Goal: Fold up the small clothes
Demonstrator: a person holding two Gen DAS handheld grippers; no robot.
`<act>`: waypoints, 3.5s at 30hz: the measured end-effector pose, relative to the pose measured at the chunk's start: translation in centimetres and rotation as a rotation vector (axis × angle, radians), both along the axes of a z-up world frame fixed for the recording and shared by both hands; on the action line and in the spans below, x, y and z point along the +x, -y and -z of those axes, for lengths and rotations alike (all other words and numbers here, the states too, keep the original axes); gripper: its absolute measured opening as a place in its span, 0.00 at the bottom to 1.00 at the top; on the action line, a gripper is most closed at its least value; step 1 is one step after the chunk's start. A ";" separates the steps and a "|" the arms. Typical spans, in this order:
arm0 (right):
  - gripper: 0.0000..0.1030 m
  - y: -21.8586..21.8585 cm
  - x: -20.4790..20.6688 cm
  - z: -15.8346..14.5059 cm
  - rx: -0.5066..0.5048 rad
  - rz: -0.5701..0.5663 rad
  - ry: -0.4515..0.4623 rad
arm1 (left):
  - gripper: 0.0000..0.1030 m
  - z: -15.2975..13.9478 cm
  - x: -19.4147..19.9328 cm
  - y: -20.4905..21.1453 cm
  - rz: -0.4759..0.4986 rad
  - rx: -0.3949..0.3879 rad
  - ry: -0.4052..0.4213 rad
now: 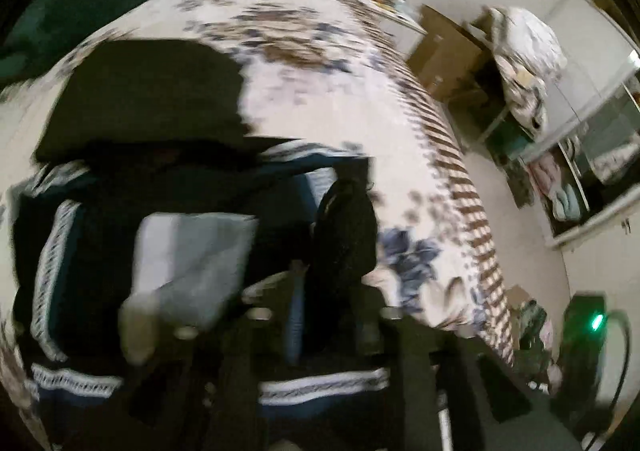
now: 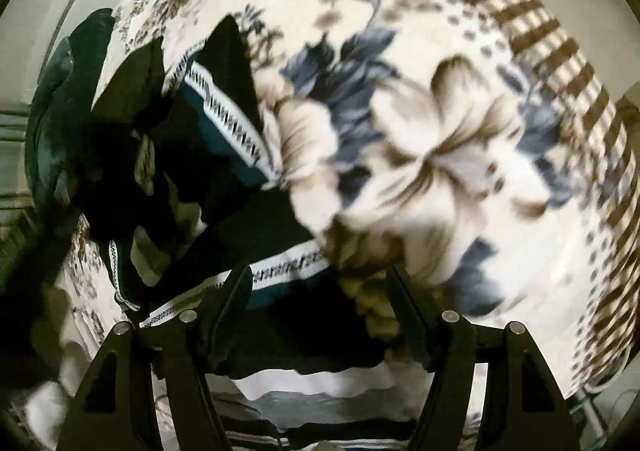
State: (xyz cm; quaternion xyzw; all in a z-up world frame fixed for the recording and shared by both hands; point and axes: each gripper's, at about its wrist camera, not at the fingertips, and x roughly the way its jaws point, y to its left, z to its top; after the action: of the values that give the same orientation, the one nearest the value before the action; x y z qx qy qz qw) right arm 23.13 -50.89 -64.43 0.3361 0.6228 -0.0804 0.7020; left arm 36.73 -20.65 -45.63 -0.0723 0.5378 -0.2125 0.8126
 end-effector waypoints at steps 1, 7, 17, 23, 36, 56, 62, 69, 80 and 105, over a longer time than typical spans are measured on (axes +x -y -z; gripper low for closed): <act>0.69 0.2 -0.2 -0.3 0.008 -0.004 0.007 | 0.41 -0.1 -0.6 -1.7 -0.029 0.022 0.010; 0.69 -0.9 5.2 -2.1 0.044 -0.080 0.078 | 0.90 -0.4 -1.4 -12.7 -0.231 0.236 0.084; 0.69 -5.9 16.9 2.0 0.004 -0.135 0.062 | 0.91 5.4 0.7 -23.7 -0.498 0.371 -0.008; 0.57 -7.0 19.6 2.1 -0.065 -0.166 0.095 | 0.91 8.5 1.8 -24.4 -0.524 0.386 -0.066; 0.13 -14.2 20.9 3.5 -0.411 -0.309 -0.039 | 0.91 9.7 2.4 -23.0 -0.490 0.449 -0.088; 0.54 -11.3 14.4 -3.7 -0.016 -0.251 0.058 | 0.91 8.3 0.4 -27.2 -0.543 0.378 -0.095; 0.54 -29.8 23.6 -1.9 0.068 -0.642 0.088 | 0.91 10.2 -1.8 -29.3 -0.583 0.335 -0.142; 0.57 -46.2 31.0 6.1 -0.088 -0.984 -0.058 | 0.91 12.6 -2.0 -31.6 -0.662 0.197 -0.178; 0.05 -45.8 34.4 7.4 -0.203 -0.872 -0.089 | 0.91 14.7 -1.9 -31.2 -0.573 0.216 -0.189; 0.65 3.9 24.2 7.1 0.164 -0.257 -0.035 | 0.99 5.4 -13.0 -14.9 -0.578 0.348 -0.065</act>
State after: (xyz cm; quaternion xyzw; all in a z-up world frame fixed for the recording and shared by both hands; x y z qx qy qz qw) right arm 47.35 -54.75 -71.52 0.3081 0.6773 0.0554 0.6658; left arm 23.69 -5.78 -51.06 -0.0889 0.5489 0.1240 0.8219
